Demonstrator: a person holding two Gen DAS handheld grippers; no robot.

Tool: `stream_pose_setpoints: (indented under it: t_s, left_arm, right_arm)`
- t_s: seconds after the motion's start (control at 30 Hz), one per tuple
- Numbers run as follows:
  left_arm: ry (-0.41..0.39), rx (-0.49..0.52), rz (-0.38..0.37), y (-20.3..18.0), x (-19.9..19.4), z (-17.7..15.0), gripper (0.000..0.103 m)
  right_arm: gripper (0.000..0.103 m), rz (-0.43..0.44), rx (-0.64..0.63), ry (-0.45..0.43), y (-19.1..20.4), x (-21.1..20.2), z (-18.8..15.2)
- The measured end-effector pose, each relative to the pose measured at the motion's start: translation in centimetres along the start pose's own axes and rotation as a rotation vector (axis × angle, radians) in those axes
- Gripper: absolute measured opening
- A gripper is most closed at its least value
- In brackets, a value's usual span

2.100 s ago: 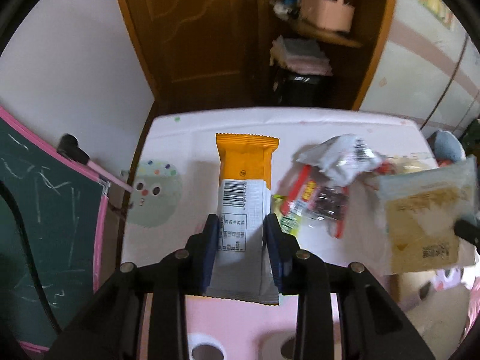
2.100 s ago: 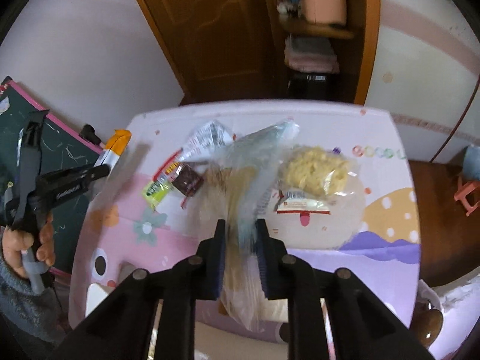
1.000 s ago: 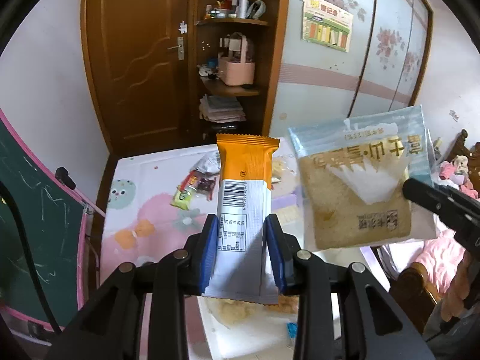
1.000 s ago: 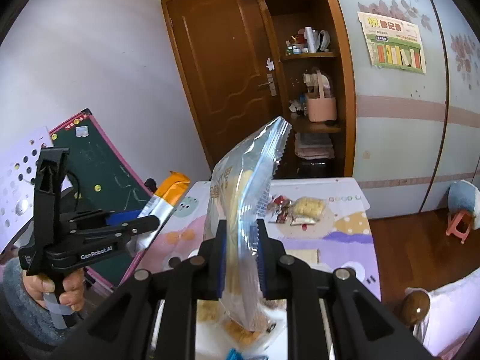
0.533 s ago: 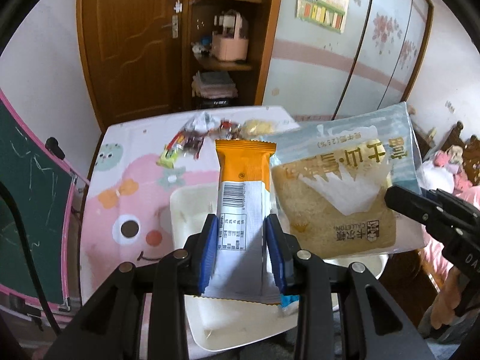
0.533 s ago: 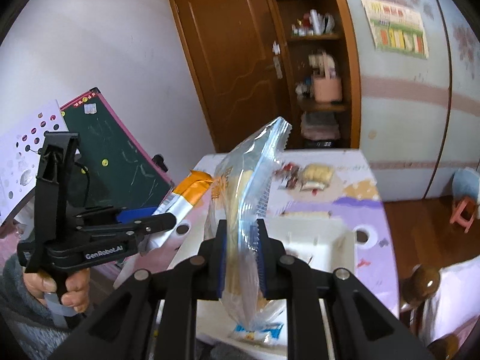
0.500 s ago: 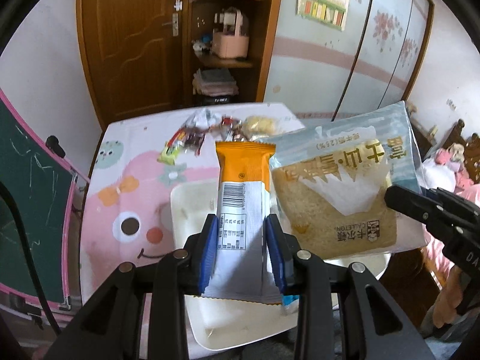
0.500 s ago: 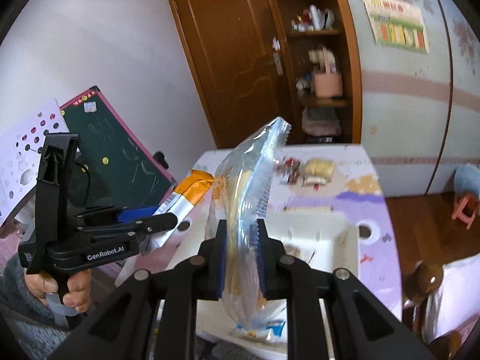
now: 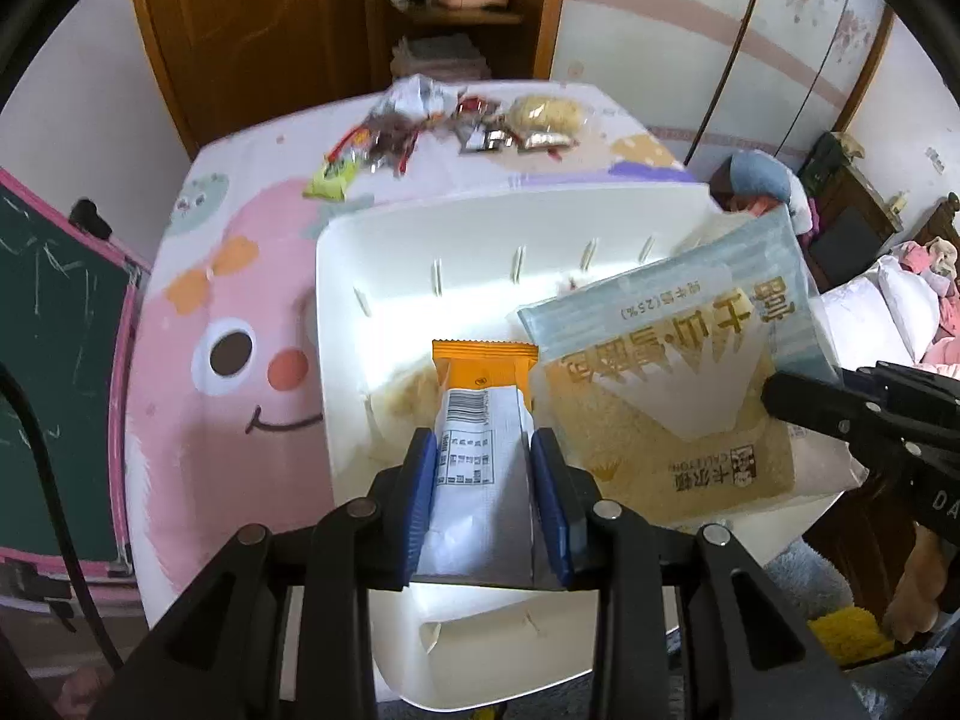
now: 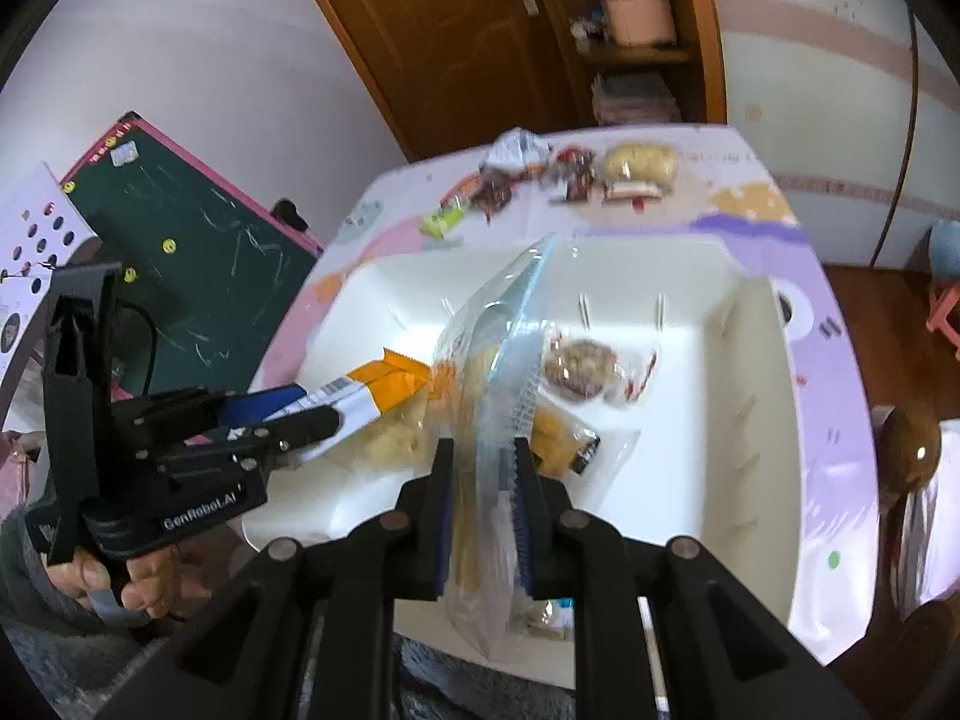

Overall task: Organize snacks
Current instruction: 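Carry the bar and cake packet over the white tray and lower them, then open both tools and move them from the tray toward the loose snacks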

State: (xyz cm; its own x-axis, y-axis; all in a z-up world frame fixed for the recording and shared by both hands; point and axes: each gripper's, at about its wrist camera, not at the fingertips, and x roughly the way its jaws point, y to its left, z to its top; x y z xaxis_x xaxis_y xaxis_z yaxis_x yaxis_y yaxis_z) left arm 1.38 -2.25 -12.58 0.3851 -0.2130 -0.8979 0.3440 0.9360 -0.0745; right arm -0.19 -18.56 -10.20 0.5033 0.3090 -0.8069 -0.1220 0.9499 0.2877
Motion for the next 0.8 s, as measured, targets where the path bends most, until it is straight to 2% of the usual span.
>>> stream_pose_setpoints:
  t_s: [0.1, 0.13, 0.17, 0.2, 0.23, 0.27, 0.37, 0.6, 0.8]
  left_arm:
    - [0.016, -0.006, -0.016, 0.2, 0.4, -0.2, 0.034]
    - [0.017, -0.01, -0.027, 0.2, 0.4, -0.2, 0.044]
    - [0.012, -0.012, -0.03, 0.2, 0.3, -0.1, 0.053]
    - [0.003, -0.015, -0.026, 0.2, 0.1, -0.1, 0.071]
    - [-0.015, -0.018, -0.023, 0.2, -0.2, -0.2, 0.079]
    - [-0.026, -0.018, -0.026, 0.2, -0.5, -0.2, 0.08]
    - [-0.037, -0.018, -0.024, 0.2, -0.8, -0.1, 0.087]
    - [-0.02, -0.041, -0.026, 0.5, -0.5, -0.2, 0.09]
    - [-0.038, -0.031, -0.019, 0.3, -0.9, -0.2, 0.09]
  right_arm:
    - [0.023, -0.003, -0.003, 0.038, 0.0, 0.7, -0.3]
    - [0.024, -0.028, -0.008, 0.047, 0.2, 0.8, -0.3]
    - [0.032, -0.05, -0.014, 0.054, 0.3, 0.9, -0.3]
    - [0.043, -0.076, -0.022, 0.059, 0.4, 1.0, -0.2]
    - [0.047, -0.099, -0.028, 0.056, 0.5, 1.0, -0.2]
    - [0.054, -0.116, -0.03, 0.051, 0.5, 0.9, -0.1]
    - [0.059, -0.165, -0.04, 0.038, 0.7, 0.6, -0.1]
    - [0.062, -0.182, -0.048, 0.004, 1.0, 0.0, 0.0]
    - [0.062, -0.139, -0.021, 0.01, 0.8, 0.1, -0.1]
